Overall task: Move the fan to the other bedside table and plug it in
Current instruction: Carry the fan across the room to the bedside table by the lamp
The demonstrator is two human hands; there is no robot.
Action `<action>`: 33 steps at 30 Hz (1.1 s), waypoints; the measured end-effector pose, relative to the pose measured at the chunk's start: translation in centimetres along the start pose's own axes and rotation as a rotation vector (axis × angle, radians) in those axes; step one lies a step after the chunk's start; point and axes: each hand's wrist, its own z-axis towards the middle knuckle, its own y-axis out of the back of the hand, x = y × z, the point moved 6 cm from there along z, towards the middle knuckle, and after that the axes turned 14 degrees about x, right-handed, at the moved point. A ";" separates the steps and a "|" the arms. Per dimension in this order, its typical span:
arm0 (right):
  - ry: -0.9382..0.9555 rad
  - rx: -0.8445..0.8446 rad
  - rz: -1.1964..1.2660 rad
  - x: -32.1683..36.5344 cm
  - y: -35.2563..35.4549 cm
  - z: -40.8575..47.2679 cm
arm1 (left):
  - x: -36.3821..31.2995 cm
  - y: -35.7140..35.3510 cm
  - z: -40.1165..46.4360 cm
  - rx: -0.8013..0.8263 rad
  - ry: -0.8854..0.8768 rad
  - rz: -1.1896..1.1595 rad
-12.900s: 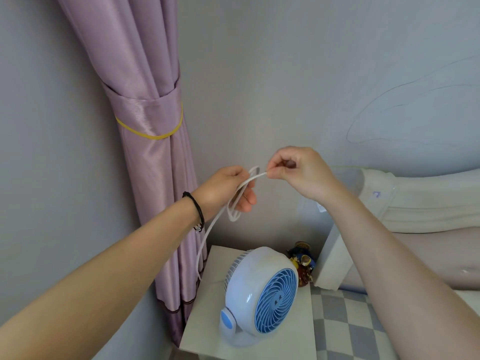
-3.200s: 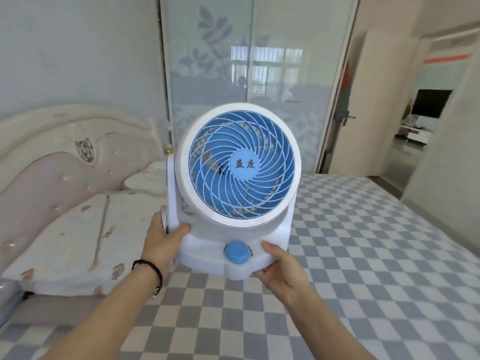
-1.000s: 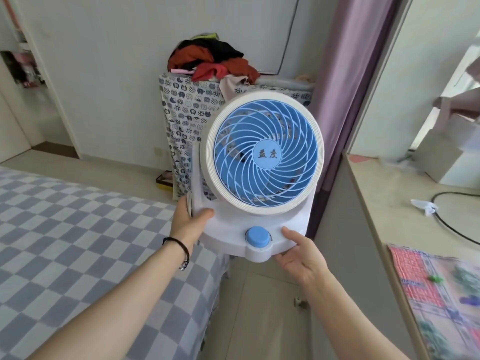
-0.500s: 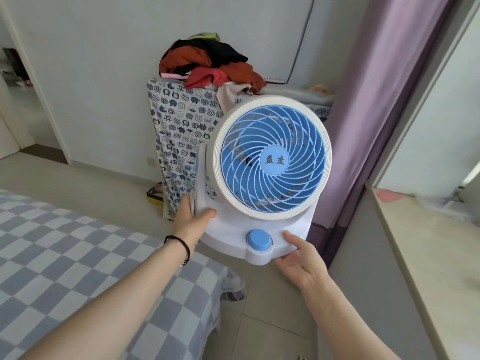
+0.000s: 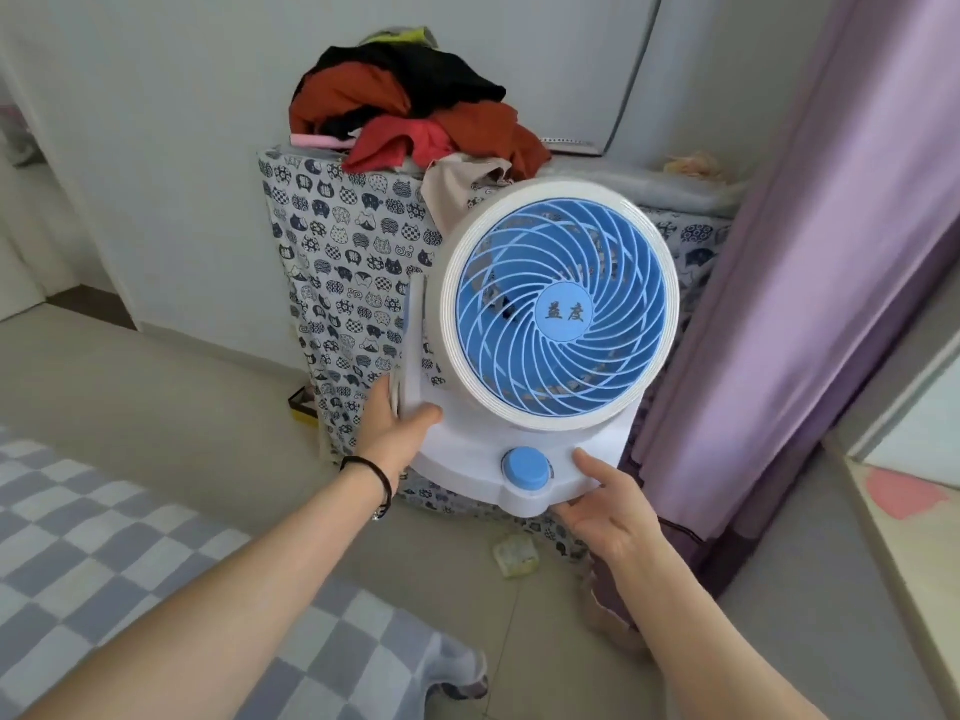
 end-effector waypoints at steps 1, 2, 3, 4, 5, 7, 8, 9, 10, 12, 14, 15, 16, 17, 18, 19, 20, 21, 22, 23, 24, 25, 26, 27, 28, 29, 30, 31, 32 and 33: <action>-0.013 0.020 0.000 0.8 0.3 1.5 | 0.2 -0.4 1.2 -0.016 0.004 0.001; -0.030 0.037 -0.004 1.8 0.6 3.3 | 0.4 -0.8 2.7 -0.038 0.006 -0.002; -0.044 0.056 -0.003 2.9 0.8 5.0 | 0.5 -1.3 4.2 -0.061 0.012 -0.006; -0.062 0.065 -0.010 3.7 0.9 6.5 | 0.5 -1.7 5.4 -0.079 0.015 -0.012; -0.086 0.071 -0.018 4.7 0.9 8.2 | 0.6 -2.1 6.8 -0.098 0.018 -0.021; -0.109 0.088 -0.032 6.2 1.0 10.9 | 0.7 -2.7 8.7 -0.129 0.035 -0.044; -0.127 0.111 -0.035 7.1 1.1 12.5 | 0.8 -2.9 9.9 -0.156 0.037 -0.052; -0.141 0.125 -0.045 7.7 1.0 13.6 | 0.8 -3.0 10.7 -0.178 0.042 -0.055; -0.168 0.136 -0.067 8.3 0.6 15.0 | 1.1 -3.0 11.7 -0.210 0.050 -0.062; -0.220 0.156 -0.111 8.7 0.2 17.3 | 1.5 -2.7 12.8 -0.270 0.069 -0.072; -0.263 0.188 -0.135 8.5 -0.3 19.3 | 1.6 -2.1 13.6 -0.321 0.070 -0.103; -0.289 0.198 -0.141 8.2 -0.6 20.6 | 1.8 -1.7 14.0 -0.348 0.073 -0.112; -0.315 0.202 -0.142 7.8 -0.9 21.7 | 1.9 -1.2 14.4 -0.371 0.080 -0.114; -0.342 0.210 -0.146 7.3 -1.3 22.9 | 2.1 -0.4 14.9 -0.397 0.080 -0.119; -0.355 0.220 -0.150 6.9 -1.6 23.7 | 2.2 0.1 15.2 -0.413 0.084 -0.117; -0.378 0.227 -0.170 6.3 -2.2 25.0 | 2.4 1.1 15.7 -0.447 0.084 -0.115; -0.396 0.228 -0.182 5.8 -2.6 26.0 | 2.6 1.9 16.0 -0.479 0.084 -0.109; -0.415 0.232 -0.207 5.2 -3.2 27.4 | 2.7 2.8 16.6 -0.511 0.085 -0.109; -0.431 0.247 -0.216 4.7 -3.8 28.6 | 2.8 3.6 17.1 -0.534 0.085 -0.110; -0.455 0.269 -0.222 4.1 -4.7 29.9 | 2.9 4.6 17.6 -0.559 0.086 -0.109; -0.480 0.291 -0.221 3.3 -5.7 31.3 | 3.2 5.8 18.3 -0.584 0.084 -0.108; -0.493 0.303 -0.224 2.6 -6.5 32.6 | 3.4 6.9 18.9 -0.603 0.086 -0.108; -0.509 0.317 -0.237 1.8 -7.5 34.2 | 3.6 8.3 19.6 -0.631 0.087 -0.109; -0.519 0.326 -0.244 1.0 -8.3 35.6 | 3.8 9.6 20.2 -0.658 0.085 -0.108; -0.538 0.337 -0.252 0.1 -9.4 37.1 | 3.9 11.0 20.8 -0.690 0.081 -0.106; -0.561 0.349 -0.255 -1.0 -10.5 38.6 | 4.1 12.7 21.4 -0.726 0.079 -0.105; -0.579 0.365 -0.258 -2.0 -11.8 39.8 | 4.1 14.2 22.0 -0.757 0.080 -0.101; -0.590 0.386 -0.260 -2.9 -13.1 40.9 | 4.0 15.6 22.4 -0.781 0.082 -0.096; -0.602 0.407 -0.259 -3.8 -14.4 41.9 | 4.0 17.0 22.8 -0.803 0.088 -0.091; -0.616 0.430 -0.258 -4.7 -15.6 43.0 | 4.0 18.5 23.2 -0.824 0.088 -0.086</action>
